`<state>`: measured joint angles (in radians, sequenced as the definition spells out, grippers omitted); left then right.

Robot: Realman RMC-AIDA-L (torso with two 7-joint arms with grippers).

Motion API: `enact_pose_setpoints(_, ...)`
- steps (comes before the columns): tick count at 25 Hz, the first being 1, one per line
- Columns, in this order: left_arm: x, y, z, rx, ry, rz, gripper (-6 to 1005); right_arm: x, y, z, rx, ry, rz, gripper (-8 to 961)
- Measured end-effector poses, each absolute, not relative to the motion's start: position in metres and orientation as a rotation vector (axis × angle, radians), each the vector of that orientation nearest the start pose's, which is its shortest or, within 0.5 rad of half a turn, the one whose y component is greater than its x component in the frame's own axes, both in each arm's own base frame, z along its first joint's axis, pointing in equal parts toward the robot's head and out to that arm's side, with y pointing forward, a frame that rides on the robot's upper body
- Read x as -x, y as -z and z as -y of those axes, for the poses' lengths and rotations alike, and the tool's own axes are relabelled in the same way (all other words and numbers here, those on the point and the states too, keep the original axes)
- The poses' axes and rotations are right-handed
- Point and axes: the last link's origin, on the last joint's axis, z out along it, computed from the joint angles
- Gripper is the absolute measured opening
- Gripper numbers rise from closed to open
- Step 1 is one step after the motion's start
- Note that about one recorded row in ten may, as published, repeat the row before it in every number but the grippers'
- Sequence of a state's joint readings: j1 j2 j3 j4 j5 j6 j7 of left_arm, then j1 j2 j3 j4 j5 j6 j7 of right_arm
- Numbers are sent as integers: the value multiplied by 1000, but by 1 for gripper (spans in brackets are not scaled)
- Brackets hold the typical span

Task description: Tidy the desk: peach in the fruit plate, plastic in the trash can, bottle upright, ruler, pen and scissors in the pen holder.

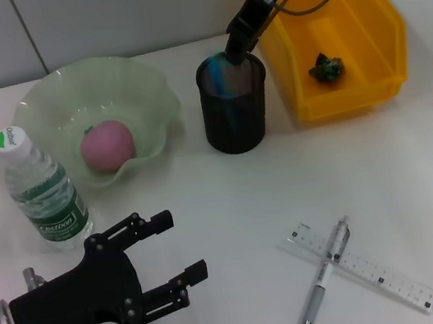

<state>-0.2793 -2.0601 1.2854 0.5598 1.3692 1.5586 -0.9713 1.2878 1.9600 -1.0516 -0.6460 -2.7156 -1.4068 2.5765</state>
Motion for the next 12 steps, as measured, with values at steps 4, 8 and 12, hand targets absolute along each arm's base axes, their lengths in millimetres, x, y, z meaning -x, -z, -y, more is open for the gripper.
enact_pose_setpoints(4, 266, 42, -254, 2714, 999, 325, 785, -72, -14, -468, 2536, 444, -908, 312)
enact_pose_setpoints(8, 266, 43, -254, 2717, 998, 324, 785, -71, -15, -468, 2537, 424, -907, 424)
enact_pose_setpoints(12, 265, 43, -254, 2718, 998, 323, 785, -65, -19, -459, 2558, 368, -868, 543)
